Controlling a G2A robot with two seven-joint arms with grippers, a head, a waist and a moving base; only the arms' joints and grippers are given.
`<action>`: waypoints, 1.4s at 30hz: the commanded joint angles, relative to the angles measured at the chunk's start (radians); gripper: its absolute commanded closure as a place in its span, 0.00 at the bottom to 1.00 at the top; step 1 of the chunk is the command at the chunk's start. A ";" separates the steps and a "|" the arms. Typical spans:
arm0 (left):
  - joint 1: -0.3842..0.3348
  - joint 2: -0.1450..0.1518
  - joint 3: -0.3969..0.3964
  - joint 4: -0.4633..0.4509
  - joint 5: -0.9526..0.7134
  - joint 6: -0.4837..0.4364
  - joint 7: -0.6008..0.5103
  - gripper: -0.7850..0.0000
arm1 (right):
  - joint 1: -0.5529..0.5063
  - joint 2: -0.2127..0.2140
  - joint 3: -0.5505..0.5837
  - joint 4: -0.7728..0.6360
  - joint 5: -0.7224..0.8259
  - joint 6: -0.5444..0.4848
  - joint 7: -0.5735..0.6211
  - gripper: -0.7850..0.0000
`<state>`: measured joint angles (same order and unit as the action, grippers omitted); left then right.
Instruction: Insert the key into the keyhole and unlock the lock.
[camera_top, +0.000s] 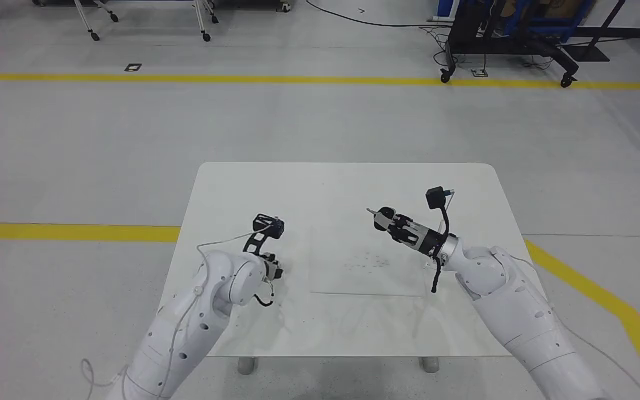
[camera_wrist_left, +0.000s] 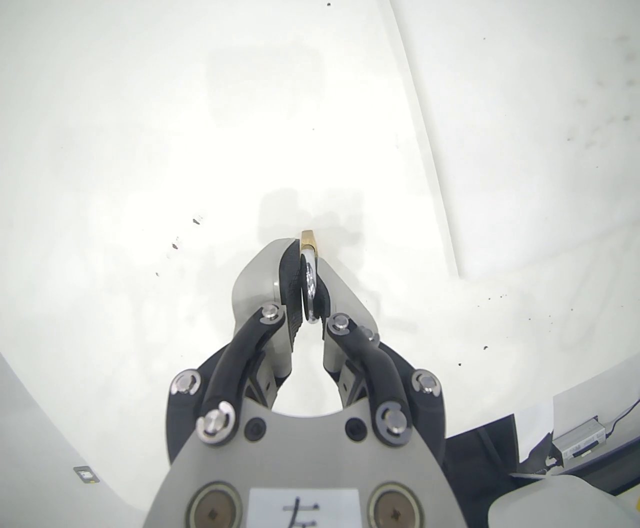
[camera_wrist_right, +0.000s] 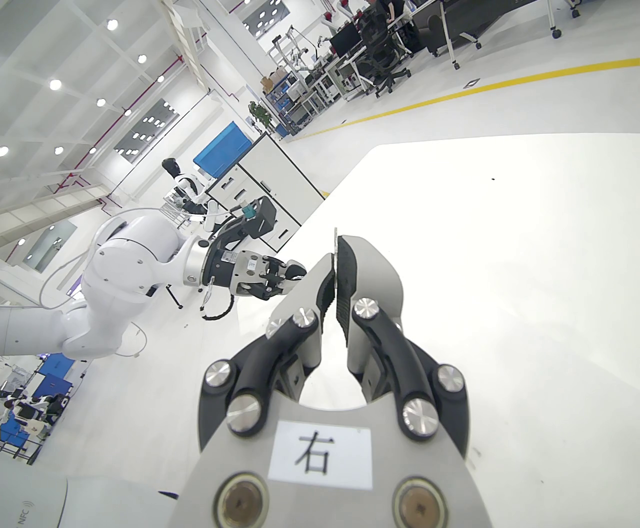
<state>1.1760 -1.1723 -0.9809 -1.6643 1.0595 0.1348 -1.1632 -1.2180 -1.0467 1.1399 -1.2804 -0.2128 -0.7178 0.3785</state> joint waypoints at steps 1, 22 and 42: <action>0.002 0.000 -0.004 -0.011 -0.027 -0.041 0.031 1.00 | 0.000 0.000 0.000 0.000 0.000 0.000 0.000 1.00; -0.153 -0.031 0.058 0.099 -0.174 -0.403 0.309 1.00 | 0.000 0.000 0.000 0.000 0.000 0.000 0.000 1.00; -0.275 -0.096 -0.006 0.516 -1.179 -0.514 0.379 1.00 | 0.196 -0.102 -0.210 0.153 0.176 0.071 -0.069 1.00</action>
<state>0.8995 -1.2690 -0.9867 -1.1470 -0.1226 -0.3795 -0.7843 -1.0212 -1.1493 0.9288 -1.1268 -0.0374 -0.6468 0.3082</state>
